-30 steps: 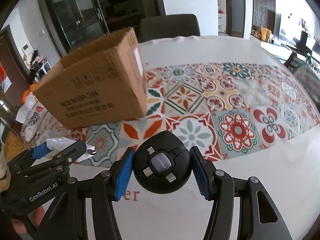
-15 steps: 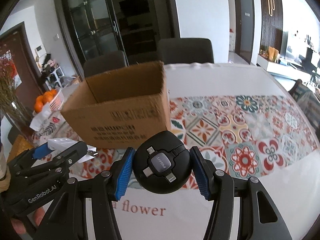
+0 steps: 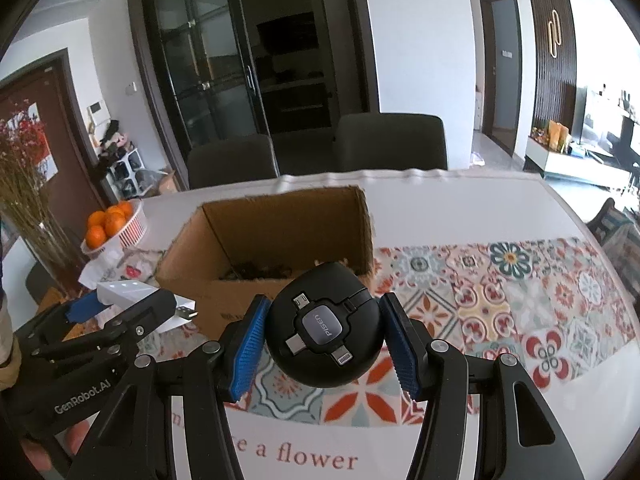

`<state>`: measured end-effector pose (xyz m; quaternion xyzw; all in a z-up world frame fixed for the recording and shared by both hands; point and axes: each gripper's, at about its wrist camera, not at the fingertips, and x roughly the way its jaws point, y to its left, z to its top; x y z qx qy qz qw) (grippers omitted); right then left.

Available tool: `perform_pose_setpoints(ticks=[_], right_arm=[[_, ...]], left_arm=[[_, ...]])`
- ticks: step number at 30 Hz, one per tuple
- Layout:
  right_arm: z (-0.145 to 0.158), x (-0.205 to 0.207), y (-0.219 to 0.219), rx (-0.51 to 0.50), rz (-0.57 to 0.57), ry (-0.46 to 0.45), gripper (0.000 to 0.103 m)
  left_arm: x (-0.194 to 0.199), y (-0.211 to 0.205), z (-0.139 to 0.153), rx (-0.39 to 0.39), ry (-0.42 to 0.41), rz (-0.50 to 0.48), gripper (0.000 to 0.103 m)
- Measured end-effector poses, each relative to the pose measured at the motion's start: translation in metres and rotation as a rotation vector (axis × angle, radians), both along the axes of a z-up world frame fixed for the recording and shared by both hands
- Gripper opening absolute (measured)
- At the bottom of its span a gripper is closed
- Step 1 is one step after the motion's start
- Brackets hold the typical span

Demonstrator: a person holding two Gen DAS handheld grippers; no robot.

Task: Organize rigid objects
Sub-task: 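Carry the switch plate and black gadget with both grippers over the box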

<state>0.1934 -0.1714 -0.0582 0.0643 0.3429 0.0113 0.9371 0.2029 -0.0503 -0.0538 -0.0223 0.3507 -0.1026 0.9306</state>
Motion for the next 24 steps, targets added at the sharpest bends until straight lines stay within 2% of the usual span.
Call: perform_pose_setpoints(ticks=[11,24], right_arm=[[0.026,0.030,0.008,-0.010,0.024,-0.045,0.057],[0.037,0.077,0.011,-0.014,0.053,-0.007,0.057]], left_arm=[[0.024,0.004,0.028,0.007,-0.055,0.003,0.080],[0.065,0.000,0.043,0.046,-0.052,-0.014,0.080]])
